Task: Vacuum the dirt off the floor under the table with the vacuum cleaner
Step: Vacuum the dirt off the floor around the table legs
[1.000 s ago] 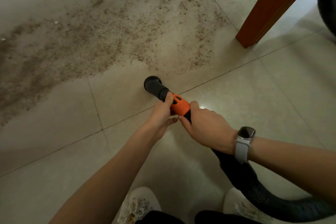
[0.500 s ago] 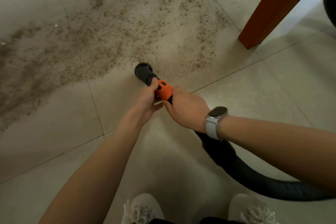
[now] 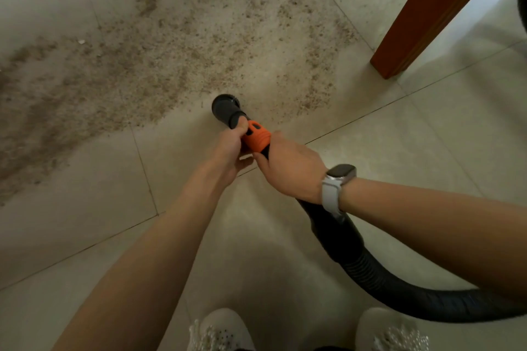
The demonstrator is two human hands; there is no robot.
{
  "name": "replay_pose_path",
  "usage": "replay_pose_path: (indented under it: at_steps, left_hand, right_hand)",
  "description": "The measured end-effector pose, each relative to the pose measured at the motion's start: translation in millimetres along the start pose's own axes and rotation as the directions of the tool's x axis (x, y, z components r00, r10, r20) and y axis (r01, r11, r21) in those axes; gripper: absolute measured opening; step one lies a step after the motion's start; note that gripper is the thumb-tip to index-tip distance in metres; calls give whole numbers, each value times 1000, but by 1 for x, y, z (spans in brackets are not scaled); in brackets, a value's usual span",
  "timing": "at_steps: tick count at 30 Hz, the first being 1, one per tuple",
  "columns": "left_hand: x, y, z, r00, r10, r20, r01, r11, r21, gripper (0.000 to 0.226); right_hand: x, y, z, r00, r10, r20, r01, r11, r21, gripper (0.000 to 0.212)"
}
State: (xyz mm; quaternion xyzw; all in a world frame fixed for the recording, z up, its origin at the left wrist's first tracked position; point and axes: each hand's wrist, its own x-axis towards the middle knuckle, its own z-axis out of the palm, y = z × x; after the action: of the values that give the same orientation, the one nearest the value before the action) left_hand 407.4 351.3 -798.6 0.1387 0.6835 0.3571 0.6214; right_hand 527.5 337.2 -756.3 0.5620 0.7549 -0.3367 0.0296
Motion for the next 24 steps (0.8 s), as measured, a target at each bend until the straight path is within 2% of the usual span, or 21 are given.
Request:
replay_pose_path:
  at_steps: [8, 13, 24]
  left_hand:
    - [-41, -42, 27, 998, -36, 49, 36, 999, 6, 32]
    - [-55, -54, 37, 995, -65, 75, 64, 998, 12, 40]
    - [-30, -27, 35, 997, -29, 69, 27, 999, 23, 34]
  right_hand:
    - [-59, 32, -5, 997, 4, 79, 1, 997, -75, 32]
    - [-77, 43, -4, 997, 28, 76, -22, 996, -87, 31]
    - [-44, 35, -10, 1000, 11, 18, -9, 996, -87, 38]
